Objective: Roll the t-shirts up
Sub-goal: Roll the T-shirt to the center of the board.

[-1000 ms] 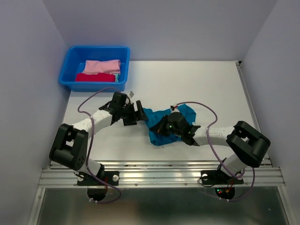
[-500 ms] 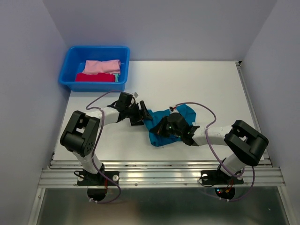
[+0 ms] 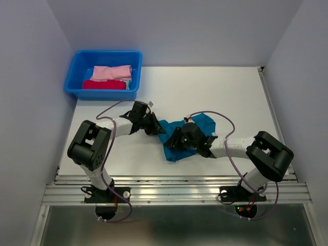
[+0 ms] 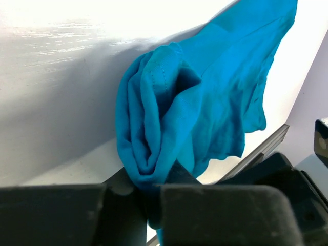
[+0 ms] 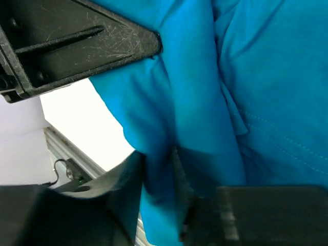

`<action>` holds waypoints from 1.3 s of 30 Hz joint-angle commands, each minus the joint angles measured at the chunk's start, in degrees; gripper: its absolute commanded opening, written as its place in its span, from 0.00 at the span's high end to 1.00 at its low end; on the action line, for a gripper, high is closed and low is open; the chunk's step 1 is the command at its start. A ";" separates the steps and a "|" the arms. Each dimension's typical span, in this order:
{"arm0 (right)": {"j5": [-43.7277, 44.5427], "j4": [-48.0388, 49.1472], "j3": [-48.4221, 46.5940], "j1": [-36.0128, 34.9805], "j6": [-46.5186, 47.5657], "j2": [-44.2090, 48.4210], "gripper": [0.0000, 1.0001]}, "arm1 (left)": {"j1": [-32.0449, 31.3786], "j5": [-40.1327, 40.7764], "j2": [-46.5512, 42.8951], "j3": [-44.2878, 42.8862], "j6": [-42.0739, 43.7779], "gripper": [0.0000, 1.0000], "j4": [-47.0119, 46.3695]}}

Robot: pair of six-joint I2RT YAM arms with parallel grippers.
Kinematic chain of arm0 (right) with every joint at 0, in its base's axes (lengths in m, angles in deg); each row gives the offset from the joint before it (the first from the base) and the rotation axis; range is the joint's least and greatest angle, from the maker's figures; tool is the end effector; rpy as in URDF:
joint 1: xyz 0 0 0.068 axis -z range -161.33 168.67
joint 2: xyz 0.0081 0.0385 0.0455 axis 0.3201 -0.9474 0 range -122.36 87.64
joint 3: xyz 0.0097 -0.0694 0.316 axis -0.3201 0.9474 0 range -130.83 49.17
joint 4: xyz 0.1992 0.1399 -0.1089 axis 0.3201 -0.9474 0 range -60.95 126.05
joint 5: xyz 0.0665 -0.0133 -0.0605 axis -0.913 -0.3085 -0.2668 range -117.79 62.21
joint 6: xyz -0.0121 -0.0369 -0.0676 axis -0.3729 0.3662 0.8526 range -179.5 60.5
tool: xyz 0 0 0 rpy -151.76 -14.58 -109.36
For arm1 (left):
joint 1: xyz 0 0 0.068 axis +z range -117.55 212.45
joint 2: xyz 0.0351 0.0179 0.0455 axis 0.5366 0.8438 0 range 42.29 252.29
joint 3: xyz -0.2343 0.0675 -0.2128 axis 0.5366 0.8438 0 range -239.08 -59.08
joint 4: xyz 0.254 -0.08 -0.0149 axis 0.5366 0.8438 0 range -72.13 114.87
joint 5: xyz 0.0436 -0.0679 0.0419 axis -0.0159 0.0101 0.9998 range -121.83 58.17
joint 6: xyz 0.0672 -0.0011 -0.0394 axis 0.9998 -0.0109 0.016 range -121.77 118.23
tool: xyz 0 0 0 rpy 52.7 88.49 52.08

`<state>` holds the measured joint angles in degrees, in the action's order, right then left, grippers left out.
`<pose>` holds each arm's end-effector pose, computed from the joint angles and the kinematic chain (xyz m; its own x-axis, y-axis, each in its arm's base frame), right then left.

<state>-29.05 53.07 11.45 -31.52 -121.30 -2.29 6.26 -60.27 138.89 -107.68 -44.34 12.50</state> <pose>0.2137 0.2586 0.1875 -0.8613 0.3428 -0.3752 -0.0432 0.6862 0.7261 0.3146 -0.1900 0.1919 -0.9229 -0.2089 -0.3236 0.1063 0.6693 -0.7353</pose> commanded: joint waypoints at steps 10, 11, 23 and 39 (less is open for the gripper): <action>20.39 -29.12 -14.92 -8.15 11.35 4.07 0.17 | -0.17 -0.56 -1.24 -1.06 -2.61 1.00 -2.02; 22.50 -30.97 -17.63 -10.86 12.05 3.28 0.15 | -0.17 -0.47 -1.15 -1.06 -2.70 1.00 -1.93; 48.45 -57.78 -37.51 -22.66 12.05 -15.53 0.05 | -0.17 0.41 -0.97 -0.88 -2.43 1.00 -1.05; 54.34 -65.18 -43.76 -22.67 10.21 -25.82 0.17 | -0.17 0.58 -0.09 -0.62 -2.35 1.00 -1.14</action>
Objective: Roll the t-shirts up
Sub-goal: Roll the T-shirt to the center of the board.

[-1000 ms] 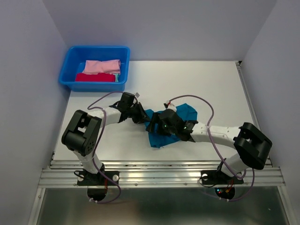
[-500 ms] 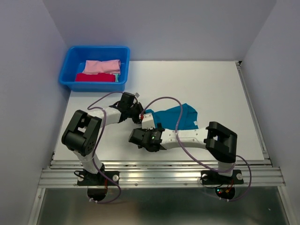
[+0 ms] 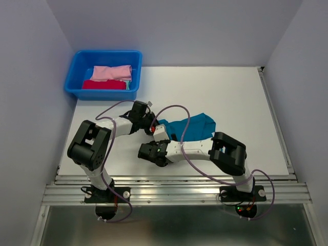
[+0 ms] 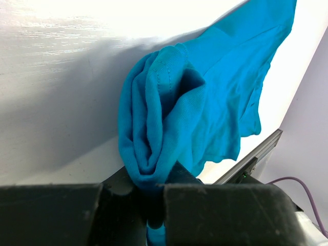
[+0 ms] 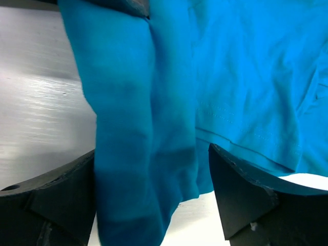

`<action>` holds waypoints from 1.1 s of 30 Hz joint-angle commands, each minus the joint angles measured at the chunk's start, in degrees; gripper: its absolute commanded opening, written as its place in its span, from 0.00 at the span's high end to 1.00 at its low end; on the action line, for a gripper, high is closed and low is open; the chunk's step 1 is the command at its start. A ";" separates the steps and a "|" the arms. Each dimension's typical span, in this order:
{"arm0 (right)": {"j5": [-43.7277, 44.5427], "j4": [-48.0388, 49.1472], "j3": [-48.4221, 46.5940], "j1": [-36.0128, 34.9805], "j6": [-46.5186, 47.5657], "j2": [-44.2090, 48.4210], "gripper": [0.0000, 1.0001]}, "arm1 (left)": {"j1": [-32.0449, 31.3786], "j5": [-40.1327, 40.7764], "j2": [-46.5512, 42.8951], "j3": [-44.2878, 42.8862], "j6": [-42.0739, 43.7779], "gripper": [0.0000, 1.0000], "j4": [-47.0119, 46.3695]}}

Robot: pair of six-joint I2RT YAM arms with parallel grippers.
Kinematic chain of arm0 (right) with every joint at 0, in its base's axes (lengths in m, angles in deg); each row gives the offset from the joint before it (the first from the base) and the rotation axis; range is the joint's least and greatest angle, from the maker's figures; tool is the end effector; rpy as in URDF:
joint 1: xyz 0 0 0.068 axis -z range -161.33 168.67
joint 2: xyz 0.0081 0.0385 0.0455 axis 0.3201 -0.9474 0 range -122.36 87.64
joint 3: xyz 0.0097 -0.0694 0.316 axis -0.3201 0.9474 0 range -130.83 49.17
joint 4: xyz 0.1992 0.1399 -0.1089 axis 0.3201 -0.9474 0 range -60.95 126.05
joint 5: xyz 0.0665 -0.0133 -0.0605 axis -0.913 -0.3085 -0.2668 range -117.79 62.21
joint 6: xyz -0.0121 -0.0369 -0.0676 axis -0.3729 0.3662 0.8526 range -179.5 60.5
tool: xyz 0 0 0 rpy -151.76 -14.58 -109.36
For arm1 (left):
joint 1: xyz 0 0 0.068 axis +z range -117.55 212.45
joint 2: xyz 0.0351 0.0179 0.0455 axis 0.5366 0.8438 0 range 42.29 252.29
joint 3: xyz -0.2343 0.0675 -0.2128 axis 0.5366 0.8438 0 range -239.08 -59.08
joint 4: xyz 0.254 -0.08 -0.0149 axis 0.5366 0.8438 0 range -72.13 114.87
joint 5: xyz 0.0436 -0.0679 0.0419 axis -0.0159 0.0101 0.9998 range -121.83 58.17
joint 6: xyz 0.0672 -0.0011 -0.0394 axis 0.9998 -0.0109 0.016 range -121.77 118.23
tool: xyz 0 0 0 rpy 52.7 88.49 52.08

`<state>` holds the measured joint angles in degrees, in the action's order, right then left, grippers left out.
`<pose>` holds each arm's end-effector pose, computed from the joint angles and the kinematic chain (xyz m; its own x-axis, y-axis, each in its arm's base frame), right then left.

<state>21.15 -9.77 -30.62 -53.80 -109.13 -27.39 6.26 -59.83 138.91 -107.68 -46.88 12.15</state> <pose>0.1719 0.3771 0.1882 -0.6429 -0.3744 -0.6682 -0.1562 0.9181 -0.3642 0.3155 -0.1899 0.1922 -0.9231 -0.2430 -0.2981 0.0672 0.6613 -0.7471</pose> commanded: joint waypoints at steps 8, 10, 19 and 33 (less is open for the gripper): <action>4.14 -0.23 -0.46 -0.39 -3.20 -1.34 0.29 | -0.08 0.50 -0.47 -0.09 0.10 1.00 -0.79; 4.14 0.21 -0.45 -0.39 -3.46 -1.61 0.31 | -0.17 0.50 -0.47 0.00 0.01 1.00 -0.79; 4.84 1.26 0.60 -0.39 -5.48 -1.96 0.49 | -0.17 0.67 -1.08 0.52 -0.07 1.00 -0.79; -0.69 16.28 9.03 1.80 -0.38 7.09 0.99 | 1.67 0.94 -5.29 2.10 0.98 0.49 -0.53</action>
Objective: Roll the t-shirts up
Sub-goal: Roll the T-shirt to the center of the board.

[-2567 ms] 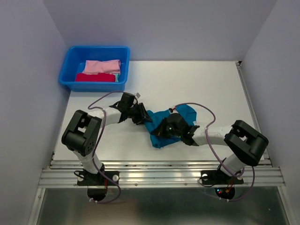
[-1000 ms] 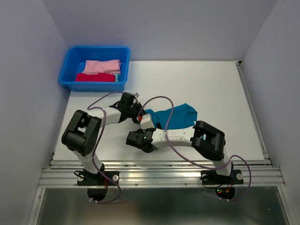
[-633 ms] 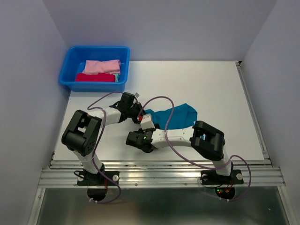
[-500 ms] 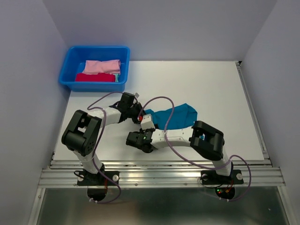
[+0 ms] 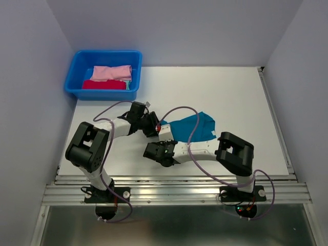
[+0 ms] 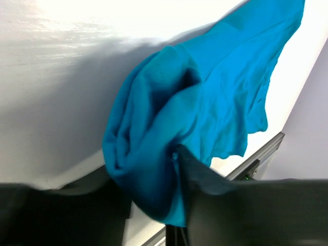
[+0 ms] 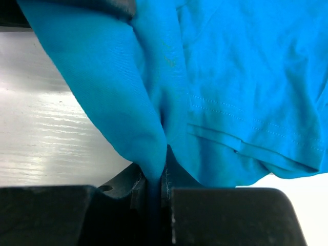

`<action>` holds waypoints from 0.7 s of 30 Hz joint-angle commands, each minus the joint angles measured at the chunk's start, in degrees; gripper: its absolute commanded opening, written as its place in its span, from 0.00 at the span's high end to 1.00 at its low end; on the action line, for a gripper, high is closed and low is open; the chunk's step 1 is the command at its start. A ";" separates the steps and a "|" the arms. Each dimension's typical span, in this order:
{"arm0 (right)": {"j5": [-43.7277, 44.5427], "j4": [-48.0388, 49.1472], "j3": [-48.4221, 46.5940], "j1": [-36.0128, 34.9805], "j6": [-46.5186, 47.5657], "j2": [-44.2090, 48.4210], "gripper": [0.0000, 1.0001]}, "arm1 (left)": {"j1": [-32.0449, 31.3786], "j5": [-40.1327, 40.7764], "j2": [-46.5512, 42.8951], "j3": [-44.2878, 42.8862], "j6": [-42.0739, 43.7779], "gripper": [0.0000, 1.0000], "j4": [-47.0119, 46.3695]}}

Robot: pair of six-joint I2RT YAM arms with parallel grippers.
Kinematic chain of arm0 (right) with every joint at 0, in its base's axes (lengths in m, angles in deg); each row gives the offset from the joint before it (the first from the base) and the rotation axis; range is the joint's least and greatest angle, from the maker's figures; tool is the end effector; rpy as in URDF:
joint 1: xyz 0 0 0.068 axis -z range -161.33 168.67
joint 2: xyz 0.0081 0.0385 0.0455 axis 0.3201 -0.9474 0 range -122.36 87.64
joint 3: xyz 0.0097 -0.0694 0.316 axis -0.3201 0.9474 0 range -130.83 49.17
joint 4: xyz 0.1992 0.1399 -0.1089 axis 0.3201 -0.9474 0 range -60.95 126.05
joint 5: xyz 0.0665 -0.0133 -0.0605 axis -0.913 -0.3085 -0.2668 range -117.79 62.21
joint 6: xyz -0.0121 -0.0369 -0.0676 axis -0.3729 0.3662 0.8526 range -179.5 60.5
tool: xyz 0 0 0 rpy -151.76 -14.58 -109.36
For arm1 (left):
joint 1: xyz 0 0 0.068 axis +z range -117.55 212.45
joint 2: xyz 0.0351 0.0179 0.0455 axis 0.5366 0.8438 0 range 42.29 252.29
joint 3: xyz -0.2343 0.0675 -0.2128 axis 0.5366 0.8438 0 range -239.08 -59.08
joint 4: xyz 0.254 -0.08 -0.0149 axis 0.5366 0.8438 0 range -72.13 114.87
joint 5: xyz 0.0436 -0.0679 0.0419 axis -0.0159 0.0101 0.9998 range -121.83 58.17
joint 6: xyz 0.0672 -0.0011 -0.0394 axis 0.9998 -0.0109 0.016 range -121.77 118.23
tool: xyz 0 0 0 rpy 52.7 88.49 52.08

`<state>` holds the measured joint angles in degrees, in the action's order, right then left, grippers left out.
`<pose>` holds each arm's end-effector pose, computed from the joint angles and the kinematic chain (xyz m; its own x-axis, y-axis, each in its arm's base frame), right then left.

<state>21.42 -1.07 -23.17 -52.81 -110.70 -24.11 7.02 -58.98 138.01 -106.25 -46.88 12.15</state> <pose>0.1738 0.3597 0.1803 -0.6326 -0.2859 -0.7198 -0.1124 0.9534 -0.2800 0.3123 -0.1820 0.1895 -0.9182 -0.2614 -0.2977 0.0481 0.6724 -0.7386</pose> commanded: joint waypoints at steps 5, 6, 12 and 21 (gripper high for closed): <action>-7.80 13.29 5.53 1.87 -0.04 8.28 0.99 | 1.35 0.17 -5.54 -0.98 2.21 0.20 1.32; -10.86 16.26 7.97 3.44 -0.82 9.25 0.99 | 1.44 0.35 -5.72 -1.77 2.39 0.20 2.10; -21.07 30.25 19.41 8.28 -4.78 18.73 0.99 | 1.96 1.49 -8.44 -4.06 4.05 0.19 5.18; -33.82 45.38 34.10 16.45 -10.92 27.98 0.99 | 2.05 2.73 -10.12 -5.64 6.34 0.22 8.09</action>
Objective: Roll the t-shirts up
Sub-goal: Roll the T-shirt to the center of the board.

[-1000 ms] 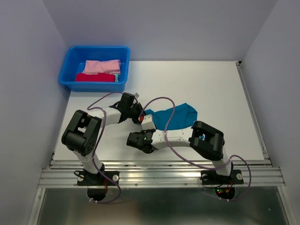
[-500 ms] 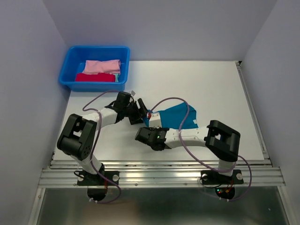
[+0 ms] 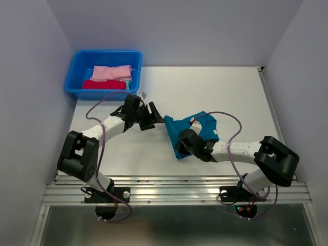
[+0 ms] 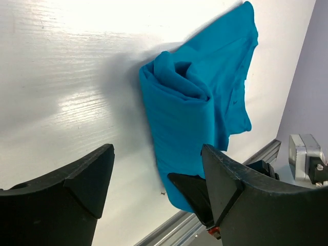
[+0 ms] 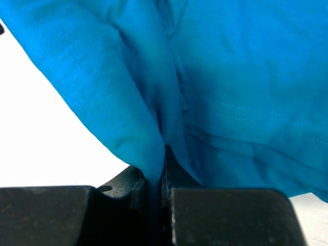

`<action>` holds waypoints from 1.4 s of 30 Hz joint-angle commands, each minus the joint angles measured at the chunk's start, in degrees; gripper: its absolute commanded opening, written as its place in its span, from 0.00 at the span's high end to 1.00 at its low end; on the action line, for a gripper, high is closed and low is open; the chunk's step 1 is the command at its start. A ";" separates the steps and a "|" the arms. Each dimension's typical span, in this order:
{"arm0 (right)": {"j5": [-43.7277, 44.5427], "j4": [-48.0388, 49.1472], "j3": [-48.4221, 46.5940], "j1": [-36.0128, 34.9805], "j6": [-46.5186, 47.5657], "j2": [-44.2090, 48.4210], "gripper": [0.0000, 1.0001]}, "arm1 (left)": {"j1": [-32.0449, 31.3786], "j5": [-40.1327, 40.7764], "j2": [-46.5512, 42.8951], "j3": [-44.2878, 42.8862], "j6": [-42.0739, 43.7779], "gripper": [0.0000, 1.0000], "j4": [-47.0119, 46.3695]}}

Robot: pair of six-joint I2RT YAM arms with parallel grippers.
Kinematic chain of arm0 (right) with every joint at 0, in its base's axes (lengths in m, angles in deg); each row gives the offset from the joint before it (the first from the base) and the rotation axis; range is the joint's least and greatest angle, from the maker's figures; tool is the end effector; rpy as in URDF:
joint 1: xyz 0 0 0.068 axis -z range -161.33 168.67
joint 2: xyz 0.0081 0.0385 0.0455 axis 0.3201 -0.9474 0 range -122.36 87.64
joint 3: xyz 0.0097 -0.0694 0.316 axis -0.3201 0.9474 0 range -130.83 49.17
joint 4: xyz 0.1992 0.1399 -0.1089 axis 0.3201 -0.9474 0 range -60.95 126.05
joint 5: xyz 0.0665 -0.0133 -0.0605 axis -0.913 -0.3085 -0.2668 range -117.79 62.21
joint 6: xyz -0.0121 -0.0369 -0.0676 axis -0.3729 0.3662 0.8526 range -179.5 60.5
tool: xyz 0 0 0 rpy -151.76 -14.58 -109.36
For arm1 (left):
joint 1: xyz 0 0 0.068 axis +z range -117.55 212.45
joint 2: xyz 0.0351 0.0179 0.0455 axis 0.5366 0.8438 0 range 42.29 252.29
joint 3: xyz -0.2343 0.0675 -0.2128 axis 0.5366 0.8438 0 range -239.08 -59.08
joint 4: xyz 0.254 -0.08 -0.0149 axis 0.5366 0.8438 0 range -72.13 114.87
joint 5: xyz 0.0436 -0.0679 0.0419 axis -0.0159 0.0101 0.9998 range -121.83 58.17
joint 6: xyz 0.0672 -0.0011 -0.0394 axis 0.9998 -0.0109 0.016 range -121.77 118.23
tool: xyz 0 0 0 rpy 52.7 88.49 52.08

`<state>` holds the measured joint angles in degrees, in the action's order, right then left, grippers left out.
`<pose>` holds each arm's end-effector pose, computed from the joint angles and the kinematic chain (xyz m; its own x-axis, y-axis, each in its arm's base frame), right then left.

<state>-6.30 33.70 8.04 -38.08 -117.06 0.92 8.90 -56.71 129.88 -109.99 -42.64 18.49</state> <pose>0.1911 0.2468 0.1913 -0.7614 0.2706 -0.5890 -0.0017 0.9078 0.4193 0.3101 -0.1656 0.2465 -0.8581 -0.2735 -0.4346 0.1427 0.6861 -0.7134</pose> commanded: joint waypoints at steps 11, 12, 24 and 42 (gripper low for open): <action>-18.14 25.81 15.53 8.58 -14.06 6.56 0.99 | -0.79 -1.66 -1.28 -1.73 3.33 0.48 0.61; -18.85 27.64 16.33 9.11 -14.51 6.65 0.99 | -1.23 -1.75 -0.94 -1.82 3.42 0.52 0.52; -23.69 30.39 20.03 11.93 -16.53 6.47 0.96 | -6.50 -6.32 4.43 -7.17 3.33 1.00 -2.91; -21.94 21.79 18.98 12.98 -12.23 9.90 0.22 | -8.18 -5.17 19.46 -16.41 4.74 1.00 -3.79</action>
<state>-30.12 60.83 28.26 -25.49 -132.06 8.24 0.97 -61.74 148.92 -123.04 -39.66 15.04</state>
